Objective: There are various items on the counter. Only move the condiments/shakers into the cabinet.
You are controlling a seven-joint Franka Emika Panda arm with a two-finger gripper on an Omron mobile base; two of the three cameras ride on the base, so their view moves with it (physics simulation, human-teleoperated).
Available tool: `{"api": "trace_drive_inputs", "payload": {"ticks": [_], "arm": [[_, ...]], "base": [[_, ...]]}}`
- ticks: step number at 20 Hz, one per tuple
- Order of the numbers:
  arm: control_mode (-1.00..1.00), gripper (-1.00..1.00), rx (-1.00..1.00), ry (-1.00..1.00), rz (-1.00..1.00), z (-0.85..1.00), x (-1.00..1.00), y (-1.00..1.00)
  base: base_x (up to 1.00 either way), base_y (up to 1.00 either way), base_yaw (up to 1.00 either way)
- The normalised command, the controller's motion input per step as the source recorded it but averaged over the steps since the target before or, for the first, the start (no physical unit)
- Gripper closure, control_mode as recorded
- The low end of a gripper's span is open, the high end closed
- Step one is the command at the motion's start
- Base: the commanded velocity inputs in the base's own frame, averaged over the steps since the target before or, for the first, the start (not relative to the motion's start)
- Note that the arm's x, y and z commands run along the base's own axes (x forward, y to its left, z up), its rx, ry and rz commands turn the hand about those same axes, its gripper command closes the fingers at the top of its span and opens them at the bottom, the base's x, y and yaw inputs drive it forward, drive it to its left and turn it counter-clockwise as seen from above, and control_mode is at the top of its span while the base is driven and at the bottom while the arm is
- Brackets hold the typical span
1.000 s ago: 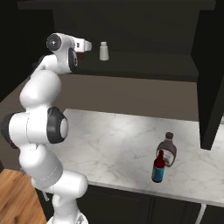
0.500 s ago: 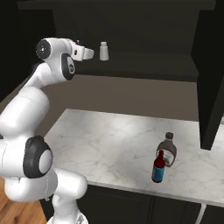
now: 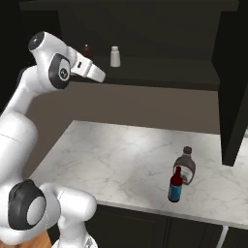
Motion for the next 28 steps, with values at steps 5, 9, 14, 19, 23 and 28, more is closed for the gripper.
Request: {"api": "trace_drive_inputs", "payload": {"ticks": [5,9,14,19,23,28], "arm": [[-1.00,-1.00,-0.11,0.36,-0.33,-1.00,-0.62,-1.00],[-1.00,-1.00,-0.14,0.03,-0.34,-1.00,-0.06,-1.00],[-1.00,-1.00,-0.03,-0.07,-0.41,-0.96,0.00,-0.84],[-1.00,-1.00,0.00,-0.20,-0.34,-0.67,0.00,-0.40],[-1.00,-1.00,0.00,-0.20,-0.37,-0.31,0.00,-0.01],[-1.00,-1.00,0.00,-0.09,-0.35,-0.29,0.00,-0.02]], "base": [[0.00,0.00,0.00],[0.00,0.00,0.00],[0.00,0.00,0.00],[0.00,0.00,0.00],[0.00,0.00,0.00],[0.00,0.00,0.00]]}}
